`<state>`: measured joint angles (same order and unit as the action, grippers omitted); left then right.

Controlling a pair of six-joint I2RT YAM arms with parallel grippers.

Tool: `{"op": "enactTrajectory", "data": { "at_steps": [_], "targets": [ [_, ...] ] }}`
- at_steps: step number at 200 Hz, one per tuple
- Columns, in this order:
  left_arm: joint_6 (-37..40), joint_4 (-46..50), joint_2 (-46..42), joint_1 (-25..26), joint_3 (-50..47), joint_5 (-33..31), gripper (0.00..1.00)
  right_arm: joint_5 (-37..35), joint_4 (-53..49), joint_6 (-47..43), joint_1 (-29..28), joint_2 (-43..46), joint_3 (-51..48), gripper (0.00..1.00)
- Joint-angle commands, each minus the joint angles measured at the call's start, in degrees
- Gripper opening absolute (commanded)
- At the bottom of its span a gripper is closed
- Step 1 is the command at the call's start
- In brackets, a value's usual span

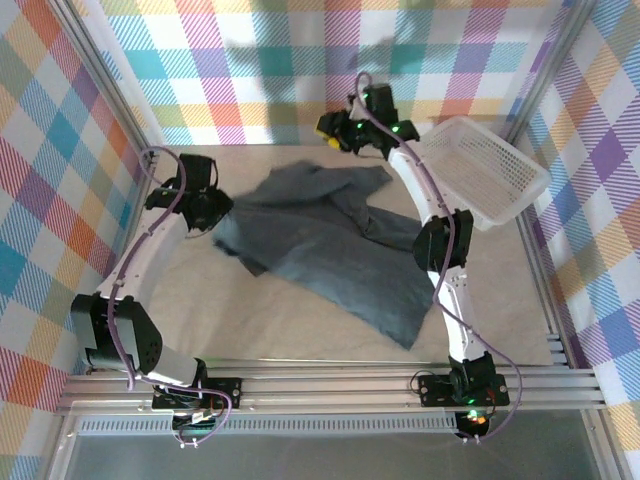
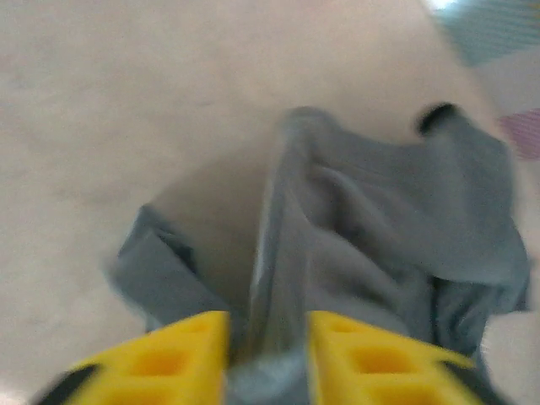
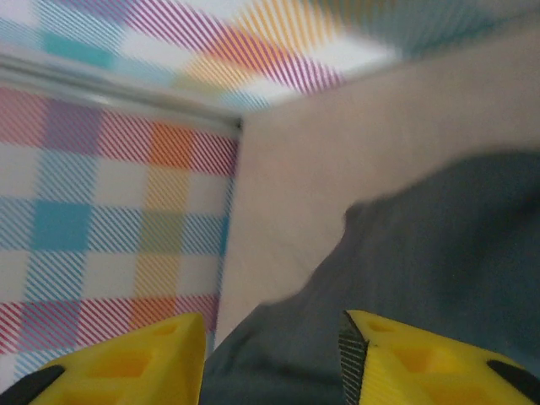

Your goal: Fold and stack the t-shirts

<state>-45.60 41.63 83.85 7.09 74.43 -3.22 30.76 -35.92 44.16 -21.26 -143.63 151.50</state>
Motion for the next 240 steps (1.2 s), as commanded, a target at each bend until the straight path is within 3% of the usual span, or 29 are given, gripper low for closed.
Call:
{"op": "enactTrajectory", "data": {
  "at_steps": [1, 20, 38, 61, 82, 104, 127, 162, 198, 216, 240],
  "targets": [
    [4.5, 3.4, -1.2, -0.8, -2.5, 2.0, 0.58, 0.2, -4.6, -5.9, -0.2, 8.4, -7.5, 0.48],
    [5.9, 3.8, -3.6, -0.8, -6.6, 2.9, 0.57, -4.2, 1.4, -6.3, -1.7, 20.4, -29.3, 0.5],
    [5.5, 0.7, -4.3, 0.0, -9.7, 8.7, 0.53, -8.6, 3.3, -2.9, -2.1, 30.5, -48.1, 0.41],
    [5.5, -4.9, -0.3, 5.6, -8.3, 13.0, 0.48, -14.4, 8.7, 2.4, -2.1, 44.1, -72.2, 0.33],
    [6.2, -5.4, 9.4, 9.9, -3.1, 14.7, 0.42, -18.1, 8.6, 5.5, -2.1, 51.7, -84.7, 0.27],
    [5.3, -5.6, 18.4, 11.1, 0.5, 14.4, 0.36, -18.6, 7.3, 6.9, -2.0, 52.5, -91.2, 0.22],
    [4.6, -4.7, 24.9, 11.0, 4.0, 13.7, 0.33, -22.0, 6.9, 4.4, -1.6, 48.9, -92.1, 0.21],
    [3.8, -3.7, 27.5, 8.8, 3.6, 11.8, 0.3, -23.0, 2.5, -1.1, 0.5, 37.1, -82.8, 0.2],
    [4.2, -7.2, 19.9, 6.2, -0.1, 14.1, 0.36, -20.7, -3.2, -4.8, 4.0, 23.5, -68.2, 0.21],
    [5.6, -6.0, 14.2, 5.0, -0.4, 12.3, 0.47, -19.8, -4.7, -5.5, 5.9, 18.8, -61.6, 0.21],
    [7.7, -0.6, 8.6, 0.4, -2.4, 9.5, 0.48, -19.3, -8.0, -7.5, 7.3, 15.1, -52.1, 0.27]
  ]
}}
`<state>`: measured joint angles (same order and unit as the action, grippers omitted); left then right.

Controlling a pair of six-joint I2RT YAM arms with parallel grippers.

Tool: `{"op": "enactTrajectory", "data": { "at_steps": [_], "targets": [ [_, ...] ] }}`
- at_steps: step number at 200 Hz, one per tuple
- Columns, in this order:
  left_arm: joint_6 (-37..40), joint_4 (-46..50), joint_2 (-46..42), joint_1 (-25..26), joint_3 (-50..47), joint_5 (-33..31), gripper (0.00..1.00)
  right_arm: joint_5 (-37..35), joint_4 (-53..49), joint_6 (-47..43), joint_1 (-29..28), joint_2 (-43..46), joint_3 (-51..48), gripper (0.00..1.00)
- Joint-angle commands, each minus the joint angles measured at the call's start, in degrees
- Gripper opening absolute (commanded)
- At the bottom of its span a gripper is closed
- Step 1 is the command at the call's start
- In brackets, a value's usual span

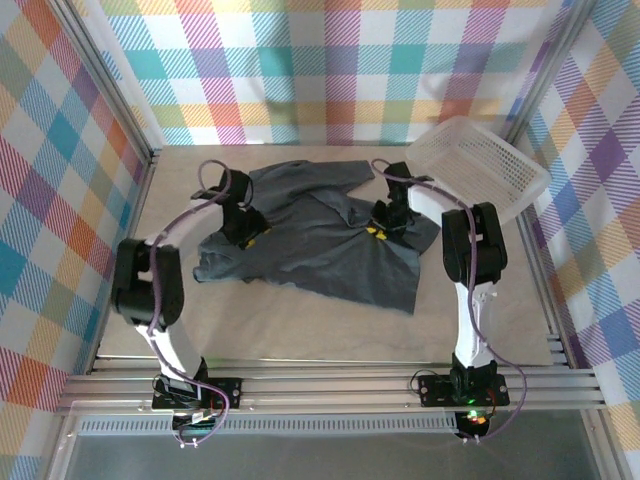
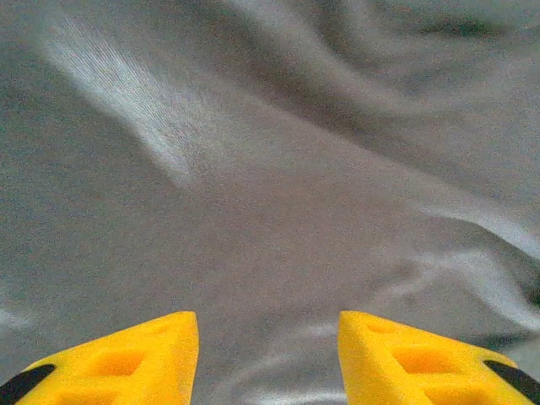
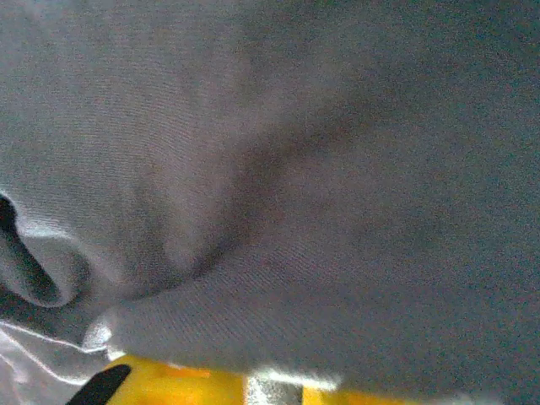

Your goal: Fold and stack the t-shirts

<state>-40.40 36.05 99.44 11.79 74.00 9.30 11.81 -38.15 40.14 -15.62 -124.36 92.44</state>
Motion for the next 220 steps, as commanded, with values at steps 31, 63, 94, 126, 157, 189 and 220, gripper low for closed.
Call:
{"op": "enactTrajectory", "data": {
  "at_steps": [31, 63, 94, 126, 157, 189, 220],
  "targets": [
    [4.9, 11.7, -12.2, -12.2, -8.9, -7.0, 0.41, 1.3, -7.8, -6.0, 1.3, -1.0, 10.9, 0.38],
    [7.0, 12.7, -17.7, -16.3, -17.3, -10.9, 0.38, 0.4, -4.2, -5.1, 0.4, 13.5, -2.3, 0.45],
    [7.6, 12.4, -19.4, -16.4, -22.8, -10.6, 0.38, -1.2, -2.9, -0.8, 0.4, 29.7, -21.9, 0.43],
    [8.1, 9.2, -19.8, -16.6, -26.1, -9.3, 0.39, -1.9, -3.7, 4.2, 0.4, 44.5, -38.3, 0.41],
    [8.6, 3.4, -16.1, -16.6, -26.5, -6.6, 0.41, -1.6, -4.2, 6.2, 1.5, 50.3, -46.8, 0.41],
    [9.2, -0.8, -12.4, -16.6, -25.6, -5.1, 0.39, -2.5, -4.1, 5.9, 4.0, 51.3, -50.5, 0.39],
    [9.6, -4.2, -8.3, -16.5, -24.6, -2.9, 0.3, -2.3, -3.2, 6.1, 6.5, 50.4, -52.3, 0.39]
  ]
}}
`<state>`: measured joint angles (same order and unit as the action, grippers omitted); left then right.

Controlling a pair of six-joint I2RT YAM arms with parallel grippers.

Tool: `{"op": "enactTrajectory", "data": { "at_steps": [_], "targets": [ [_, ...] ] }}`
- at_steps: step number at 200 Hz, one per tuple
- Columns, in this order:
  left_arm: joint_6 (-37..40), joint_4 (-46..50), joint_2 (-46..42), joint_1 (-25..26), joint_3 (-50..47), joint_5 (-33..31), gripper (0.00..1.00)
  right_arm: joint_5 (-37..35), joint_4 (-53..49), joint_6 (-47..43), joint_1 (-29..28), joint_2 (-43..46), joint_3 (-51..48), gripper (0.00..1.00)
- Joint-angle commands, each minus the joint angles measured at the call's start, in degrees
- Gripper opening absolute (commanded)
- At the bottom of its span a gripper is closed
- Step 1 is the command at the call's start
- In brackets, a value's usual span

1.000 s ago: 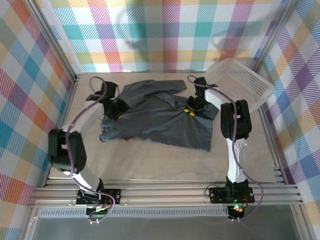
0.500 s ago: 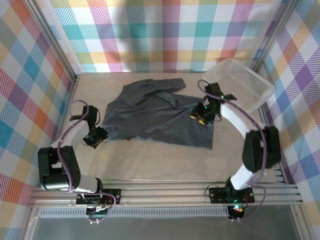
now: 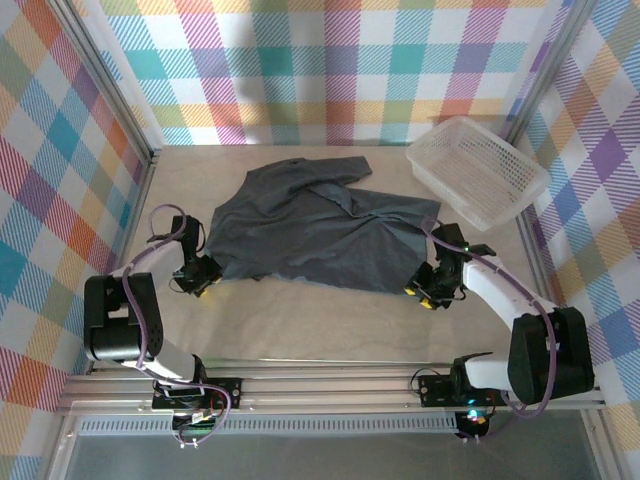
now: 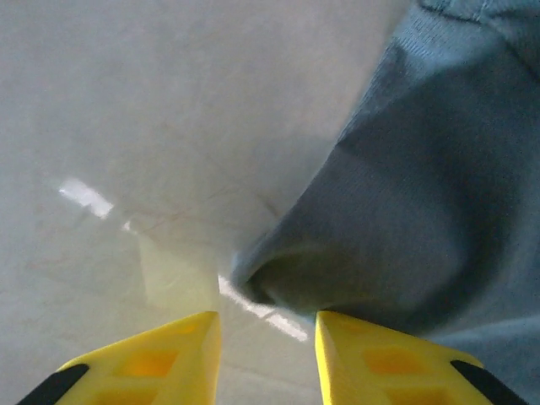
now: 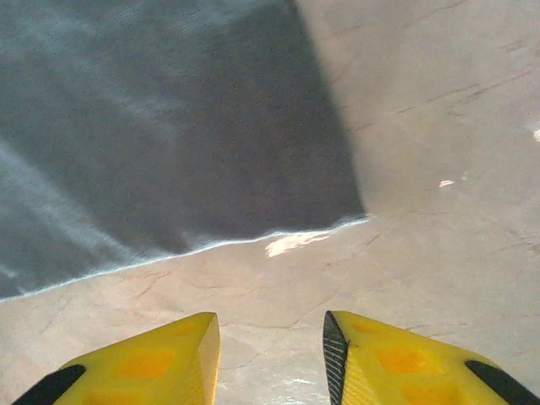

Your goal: Fold and stack the t-shirts

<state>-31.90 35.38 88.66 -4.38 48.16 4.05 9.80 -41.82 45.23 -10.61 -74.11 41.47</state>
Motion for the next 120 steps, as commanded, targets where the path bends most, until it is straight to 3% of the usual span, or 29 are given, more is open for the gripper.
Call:
{"op": "enactTrajectory", "data": {
  "at_steps": [1, 28, 49, 71, 102, 120],
  "targets": [
    [1.1, -3.5, 2.6, -0.4, 1.2, 2.4, 0.3, -0.3, 0.5, 1.0, 1.6, 0.1, -1.4, 0.39],
    [1.0, -5.2, 3.4, -0.3, 1.2, 2.3, 0.1, 0.4, 2.7, 0.9, 2.8, -3.8, -0.6, 0.39],
    [1.0, -5.6, 2.2, -0.3, 1.2, 2.4, 0.01, -0.4, 4.0, 1.6, 3.1, -8.2, 0.3, 0.38],
    [1.3, -4.8, 1.1, -0.3, 1.7, 3.1, 0.0, -0.6, 6.7, 2.9, 3.6, -11.3, 1.1, 0.37],
    [0.1, -2.6, -2.2, -0.3, 2.5, 3.9, 0.0, -1.4, 5.6, 4.1, 3.7, -12.4, 4.2, 0.08],
    [-1.8, -0.7, -6.0, -0.3, 2.4, 2.9, 0.0, -2.2, 3.0, 4.1, 3.7, -9.9, 6.4, 0.0]
  ]
}}
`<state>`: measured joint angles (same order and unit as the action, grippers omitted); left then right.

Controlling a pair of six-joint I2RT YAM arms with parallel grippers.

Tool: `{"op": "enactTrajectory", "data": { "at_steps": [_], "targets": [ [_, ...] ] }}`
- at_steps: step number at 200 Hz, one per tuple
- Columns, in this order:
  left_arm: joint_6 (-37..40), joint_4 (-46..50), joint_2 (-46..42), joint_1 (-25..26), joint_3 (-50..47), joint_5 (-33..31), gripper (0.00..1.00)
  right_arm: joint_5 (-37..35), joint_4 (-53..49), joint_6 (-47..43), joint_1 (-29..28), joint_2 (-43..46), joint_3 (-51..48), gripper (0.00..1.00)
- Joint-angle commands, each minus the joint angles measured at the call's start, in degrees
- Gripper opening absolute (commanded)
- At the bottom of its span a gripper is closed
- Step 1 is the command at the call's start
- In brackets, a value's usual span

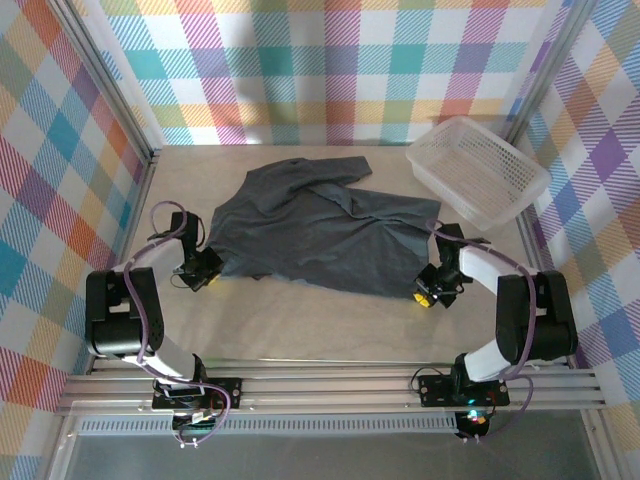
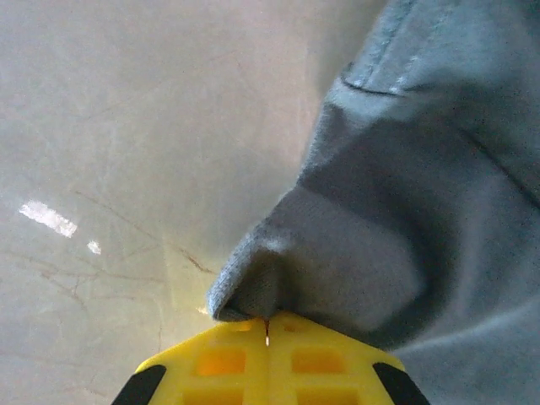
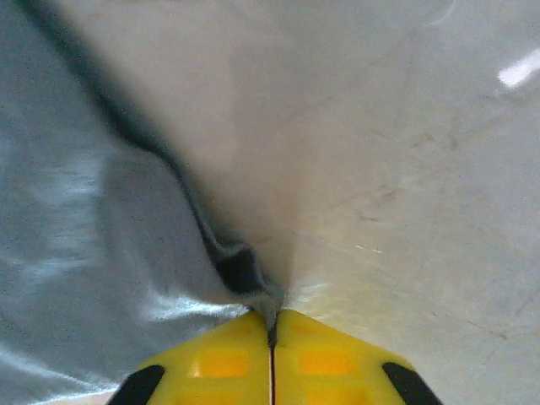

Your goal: Fold and stack the t-shirts

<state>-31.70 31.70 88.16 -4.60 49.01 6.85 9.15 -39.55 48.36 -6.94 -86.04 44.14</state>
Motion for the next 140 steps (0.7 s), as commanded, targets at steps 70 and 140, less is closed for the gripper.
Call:
{"op": "enactTrajectory", "data": {
  "at_steps": [70, 140],
  "targets": [
    [-9.7, 10.4, -16.7, 0.1, 3.8, -3.1, 0.0, -1.9, -16.6, 0.6, 0.0, 9.1, 14.7, 0.0],
    [-12.5, 18.3, -20.1, 1.0, 7.4, -4.8, 0.0, 0.5, -26.4, -1.1, -0.1, 8.4, 18.5, 0.0]
  ]
}}
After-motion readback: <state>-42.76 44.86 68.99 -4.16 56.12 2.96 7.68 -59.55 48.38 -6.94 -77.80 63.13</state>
